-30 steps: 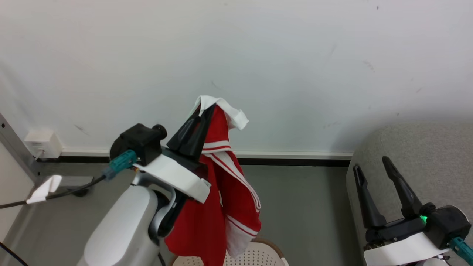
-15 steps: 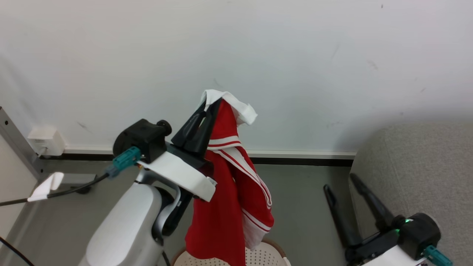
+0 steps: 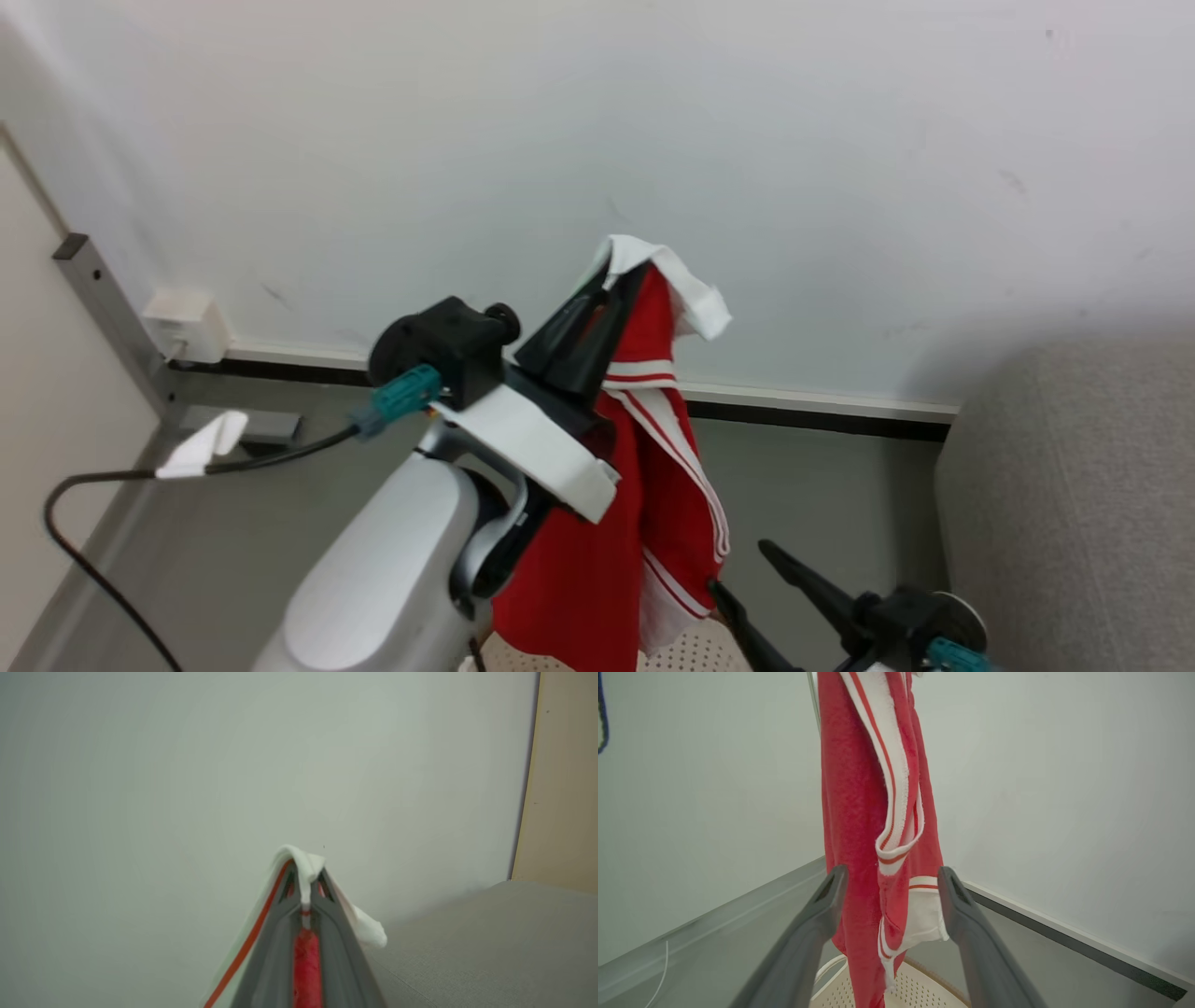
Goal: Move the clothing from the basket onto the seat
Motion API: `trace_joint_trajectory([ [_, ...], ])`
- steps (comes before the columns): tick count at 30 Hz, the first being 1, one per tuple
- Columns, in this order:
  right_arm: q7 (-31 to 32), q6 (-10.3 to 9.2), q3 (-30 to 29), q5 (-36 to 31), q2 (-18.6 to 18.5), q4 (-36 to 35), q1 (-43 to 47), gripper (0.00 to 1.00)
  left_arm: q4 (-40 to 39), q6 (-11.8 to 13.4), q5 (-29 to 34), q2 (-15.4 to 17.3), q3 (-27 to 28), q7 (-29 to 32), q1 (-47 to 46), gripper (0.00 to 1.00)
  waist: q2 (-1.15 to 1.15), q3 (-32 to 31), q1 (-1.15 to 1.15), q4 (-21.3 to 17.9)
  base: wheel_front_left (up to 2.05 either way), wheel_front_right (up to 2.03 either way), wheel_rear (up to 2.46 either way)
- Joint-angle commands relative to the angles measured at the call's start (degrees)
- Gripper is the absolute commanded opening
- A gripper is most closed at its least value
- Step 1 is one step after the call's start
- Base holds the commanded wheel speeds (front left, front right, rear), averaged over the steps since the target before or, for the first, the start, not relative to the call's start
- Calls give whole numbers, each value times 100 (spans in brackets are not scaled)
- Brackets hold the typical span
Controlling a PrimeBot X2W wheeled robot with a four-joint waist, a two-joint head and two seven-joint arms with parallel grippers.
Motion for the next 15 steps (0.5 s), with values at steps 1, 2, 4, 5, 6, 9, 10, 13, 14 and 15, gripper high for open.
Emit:
trace_joint_trajectory([
  [1,-1,-12,102,126,56,144,-141,100,10,-15,-11,-37,-40,14,-85,0,0,-6,0,120,0,0,0],
  [2,0,-12,216,124,32,362,-207,100,13,-34,-14,-68,-78,21,-102,0,0,-8,0,174,0,0,0],
  [4,-1,-13,287,202,118,680,-378,100,12,-48,-24,-137,-170,33,-120,0,0,-6,0,287,0,0,0],
  [5,-1,-12,290,219,180,838,-454,100,-3,-75,-36,-175,-222,33,-131,0,0,-2,0,341,0,0,0],
  [6,-1,-13,339,257,219,1002,-493,100,-17,-99,-63,-208,-274,39,-137,0,0,-2,0,398,0,0,0],
  [9,-1,-13,428,405,313,1379,-670,100,-58,-133,-116,-286,-413,65,-130,0,0,-4,0,575,0,0,0],
  [10,-1,-12,454,460,339,1486,-712,100,-79,-150,-137,-311,-463,78,-119,0,0,-5,0,632,0,0,0],
  [13,0,-12,530,589,430,1698,-796,100,-154,-167,-200,-371,-588,115,-106,0,0,-13,0,805,0,0,0],
  [14,0,-12,569,618,458,1758,-824,100,-177,-172,-215,-375,-618,120,-102,0,0,-16,0,848,0,0,0],
  [15,0,-12,581,639,496,1809,-868,100,-199,-170,-238,-382,-649,128,-101,0,0,-18,0,885,0,0,0],
])
